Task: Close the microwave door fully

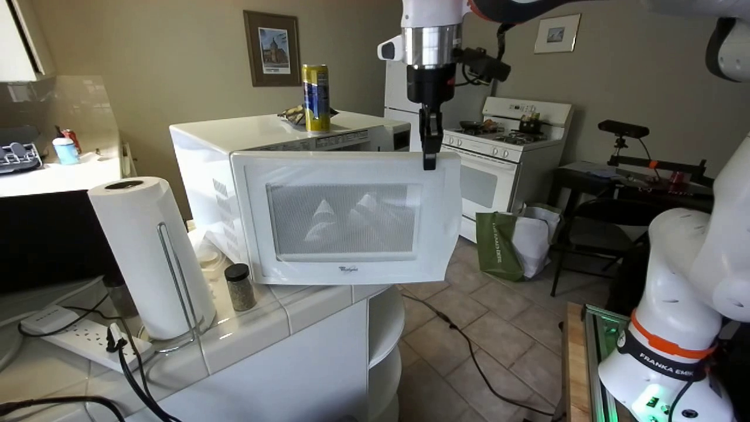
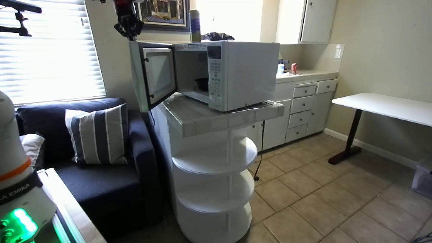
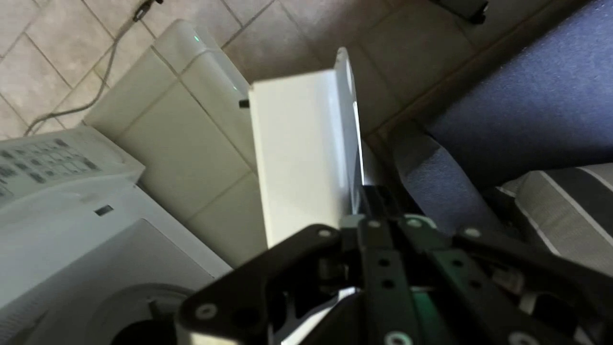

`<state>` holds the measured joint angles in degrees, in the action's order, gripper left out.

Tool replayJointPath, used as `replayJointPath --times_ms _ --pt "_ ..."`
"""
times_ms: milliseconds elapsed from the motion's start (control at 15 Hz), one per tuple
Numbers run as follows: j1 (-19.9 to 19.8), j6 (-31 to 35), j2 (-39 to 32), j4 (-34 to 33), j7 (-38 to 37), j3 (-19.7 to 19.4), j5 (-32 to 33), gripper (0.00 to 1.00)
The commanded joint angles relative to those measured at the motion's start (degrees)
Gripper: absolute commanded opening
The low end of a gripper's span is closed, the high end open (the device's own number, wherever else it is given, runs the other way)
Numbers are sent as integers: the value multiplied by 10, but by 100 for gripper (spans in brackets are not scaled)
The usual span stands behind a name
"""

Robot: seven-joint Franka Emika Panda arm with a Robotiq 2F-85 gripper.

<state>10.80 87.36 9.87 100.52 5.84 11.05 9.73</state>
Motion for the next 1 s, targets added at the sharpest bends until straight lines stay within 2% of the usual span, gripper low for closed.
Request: replayJointPath --times_ms 0,267,467,733,933 --pt "-25 29 62 67 -6 -26 23 0" --pt "-52 113 88 131 10 -68 13 0" --pt "-67 226 90 188 19 -90 15 0" --pt "-82 400 97 257 26 -99 43 0" --pt "-100 487 91 290 20 -96 86 0"
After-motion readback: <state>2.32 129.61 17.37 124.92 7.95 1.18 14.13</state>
